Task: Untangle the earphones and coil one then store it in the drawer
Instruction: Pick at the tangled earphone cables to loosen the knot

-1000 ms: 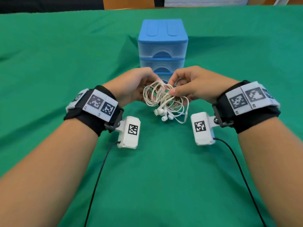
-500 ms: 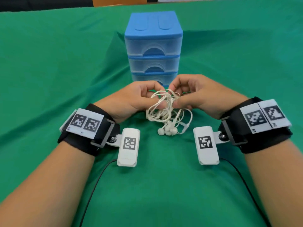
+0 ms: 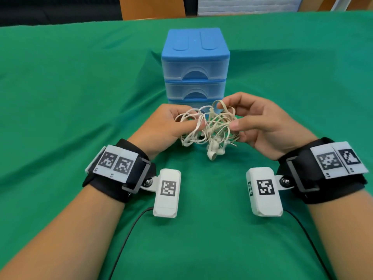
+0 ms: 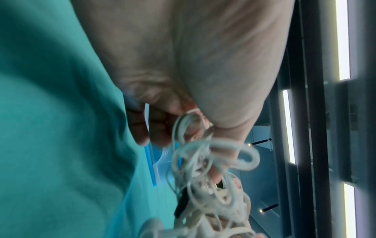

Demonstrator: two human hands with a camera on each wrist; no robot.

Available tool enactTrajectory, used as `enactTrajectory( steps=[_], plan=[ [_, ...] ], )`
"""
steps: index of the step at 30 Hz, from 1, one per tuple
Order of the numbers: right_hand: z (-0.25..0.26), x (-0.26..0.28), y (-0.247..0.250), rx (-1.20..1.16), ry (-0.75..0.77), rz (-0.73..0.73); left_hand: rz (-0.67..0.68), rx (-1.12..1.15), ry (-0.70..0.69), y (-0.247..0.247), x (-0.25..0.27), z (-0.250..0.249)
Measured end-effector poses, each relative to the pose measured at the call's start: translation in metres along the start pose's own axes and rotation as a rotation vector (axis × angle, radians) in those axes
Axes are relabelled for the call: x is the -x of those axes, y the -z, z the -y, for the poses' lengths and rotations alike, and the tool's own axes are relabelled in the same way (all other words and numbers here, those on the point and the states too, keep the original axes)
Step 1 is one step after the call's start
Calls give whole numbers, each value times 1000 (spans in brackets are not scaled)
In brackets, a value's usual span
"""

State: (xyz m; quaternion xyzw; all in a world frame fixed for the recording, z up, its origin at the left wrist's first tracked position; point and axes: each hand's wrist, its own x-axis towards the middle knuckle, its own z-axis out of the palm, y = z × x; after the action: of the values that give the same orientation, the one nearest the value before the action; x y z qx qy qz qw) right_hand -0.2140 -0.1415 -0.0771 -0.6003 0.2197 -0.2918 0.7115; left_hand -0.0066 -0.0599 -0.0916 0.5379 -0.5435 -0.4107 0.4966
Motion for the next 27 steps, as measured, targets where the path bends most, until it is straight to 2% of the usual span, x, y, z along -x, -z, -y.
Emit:
enactTrajectory(
  steps=[3, 5, 9, 11, 17, 21, 27],
  plan=[
    [-3, -1, -1, 109, -11, -36, -23, 66, -22, -2, 1, 0],
    [-3, -2, -2, 153, 0, -69, 17, 129, -34, -2, 2, -2],
    [-1, -1, -6, 228, 37, -145, 223, 364, 150, 2, 4, -4],
    [-1, -1, -9, 237, 50, -160, 260, 371, 170, 1, 3, -4],
    [-3, -1, -20, 192, 39, -76, 245, 175, 95, -3, 5, 3],
    [-3, -1, -15, 138, 5, 5, 163, 85, 71, -1, 3, 2],
    [-3, -1, -7, 136, 15, -48, 4, -46, 32, -2, 0, 2]
  ],
)
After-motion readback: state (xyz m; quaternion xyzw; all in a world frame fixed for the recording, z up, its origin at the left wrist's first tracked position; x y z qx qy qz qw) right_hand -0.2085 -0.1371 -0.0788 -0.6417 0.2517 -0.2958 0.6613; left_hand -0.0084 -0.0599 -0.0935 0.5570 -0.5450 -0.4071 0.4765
